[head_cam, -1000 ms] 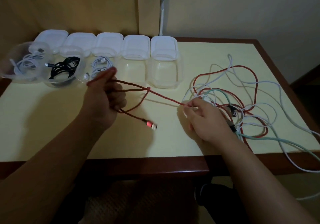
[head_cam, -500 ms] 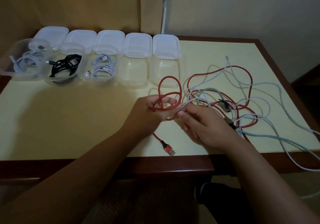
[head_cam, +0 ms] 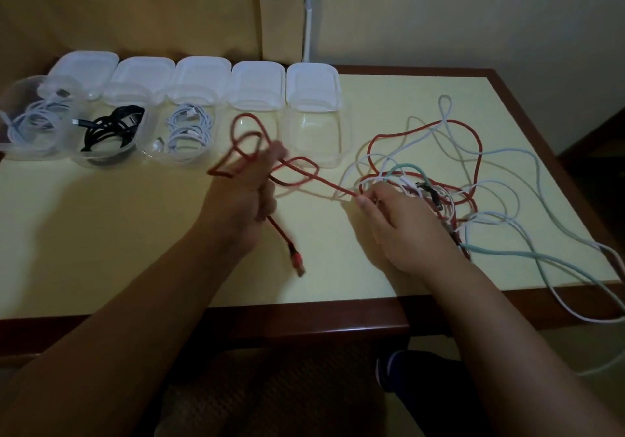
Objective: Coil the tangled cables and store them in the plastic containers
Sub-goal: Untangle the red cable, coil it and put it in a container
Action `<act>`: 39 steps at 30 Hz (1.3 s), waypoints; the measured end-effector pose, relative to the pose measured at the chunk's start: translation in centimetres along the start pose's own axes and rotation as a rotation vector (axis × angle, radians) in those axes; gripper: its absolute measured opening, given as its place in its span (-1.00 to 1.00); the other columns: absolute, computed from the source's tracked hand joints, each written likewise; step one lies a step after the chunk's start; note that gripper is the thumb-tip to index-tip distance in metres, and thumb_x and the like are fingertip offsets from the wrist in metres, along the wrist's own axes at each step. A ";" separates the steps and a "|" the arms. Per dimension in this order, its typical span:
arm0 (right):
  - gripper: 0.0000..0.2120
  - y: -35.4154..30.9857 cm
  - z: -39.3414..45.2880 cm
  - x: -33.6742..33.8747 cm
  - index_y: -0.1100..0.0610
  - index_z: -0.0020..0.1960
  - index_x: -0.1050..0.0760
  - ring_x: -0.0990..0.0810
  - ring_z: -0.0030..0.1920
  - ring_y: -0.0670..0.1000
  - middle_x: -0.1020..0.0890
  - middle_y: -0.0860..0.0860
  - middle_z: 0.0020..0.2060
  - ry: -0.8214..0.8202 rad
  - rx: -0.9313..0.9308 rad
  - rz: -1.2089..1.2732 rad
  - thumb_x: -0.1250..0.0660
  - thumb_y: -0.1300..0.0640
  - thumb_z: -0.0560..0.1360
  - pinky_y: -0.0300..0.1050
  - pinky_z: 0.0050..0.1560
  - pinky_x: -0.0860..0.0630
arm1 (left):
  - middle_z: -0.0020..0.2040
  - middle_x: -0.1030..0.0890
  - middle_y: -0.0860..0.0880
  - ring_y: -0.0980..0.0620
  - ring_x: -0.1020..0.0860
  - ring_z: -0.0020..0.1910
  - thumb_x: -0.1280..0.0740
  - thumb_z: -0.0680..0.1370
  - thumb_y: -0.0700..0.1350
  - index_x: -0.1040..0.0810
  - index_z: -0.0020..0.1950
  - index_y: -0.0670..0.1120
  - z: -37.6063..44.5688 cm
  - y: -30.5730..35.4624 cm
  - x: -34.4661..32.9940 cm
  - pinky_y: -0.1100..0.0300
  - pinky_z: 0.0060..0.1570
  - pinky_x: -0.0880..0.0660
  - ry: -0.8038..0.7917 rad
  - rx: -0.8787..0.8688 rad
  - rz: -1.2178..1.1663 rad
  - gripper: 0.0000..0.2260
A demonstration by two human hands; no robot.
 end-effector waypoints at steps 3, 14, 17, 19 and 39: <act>-0.76 -0.3 0.2 -0.6 -0.06 0.16 -0.47 -0.62 -0.08 0.05 -0.65 -0.05 -0.15 -0.025 0.025 -0.062 -0.07 -0.10 0.72 0.16 -0.04 -0.60 | -0.35 -0.27 0.07 0.17 -0.16 -0.52 -0.40 0.61 -0.02 -0.62 -0.13 -0.03 1.1 1.5 1.9 0.31 -0.54 -0.11 0.080 0.005 -0.122 -0.85; -0.86 -0.1 -0.1 0.7 -0.10 0.07 -0.55 -0.56 -0.23 -0.20 -0.61 -0.14 -0.30 0.023 0.083 0.072 -0.22 -0.04 0.71 -0.25 -0.24 -0.37 | -0.33 -0.58 0.10 0.19 -0.54 -0.36 -0.53 0.49 -0.10 -0.63 0.06 0.03 -3.4 -1.3 -4.9 0.31 -0.22 -0.43 -0.371 -0.464 0.834 -0.82; -0.82 -0.5 -0.2 0.4 -0.10 0.14 -0.59 -0.62 -0.06 -0.12 -0.69 -0.11 -0.11 -0.035 0.139 0.101 -0.20 -0.05 0.70 0.02 -0.02 -0.56 | -0.34 -0.52 0.26 0.23 -0.50 -0.35 -0.49 0.56 -0.02 -0.63 0.30 0.09 -4.1 -1.5 -6.0 0.42 -0.25 -0.34 -0.372 -0.582 1.029 -0.69; -0.79 -0.7 -0.3 0.5 -0.09 0.10 -0.60 -0.64 -0.06 -0.05 -0.69 -0.08 -0.12 -0.046 0.167 0.128 -0.19 -0.07 0.68 0.10 -0.01 -0.57 | -0.39 -0.49 0.27 0.23 -0.48 -0.39 -0.47 0.57 0.02 -0.66 0.15 0.08 -4.2 -1.4 -6.5 0.40 -0.29 -0.31 -0.368 -0.611 1.020 -0.83; -0.83 3.7 0.2 2.2 -0.07 0.00 -0.62 -0.61 -0.31 0.00 -0.64 -0.05 -0.29 0.095 -0.157 0.069 -0.31 -0.10 0.64 0.13 -0.10 -0.63 | -0.40 -0.36 0.06 0.13 -0.27 -0.44 -0.34 0.67 -0.14 -0.43 -0.24 0.03 -0.6 3.5 -1.3 0.22 -0.44 -0.22 0.071 -0.338 0.155 -0.71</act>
Point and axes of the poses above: each hand's wrist, its own z-axis towards the middle knuckle, its own x-axis out of the back of the hand, y = z × x, the point moved 8 cm from there along z, towards the middle knuckle
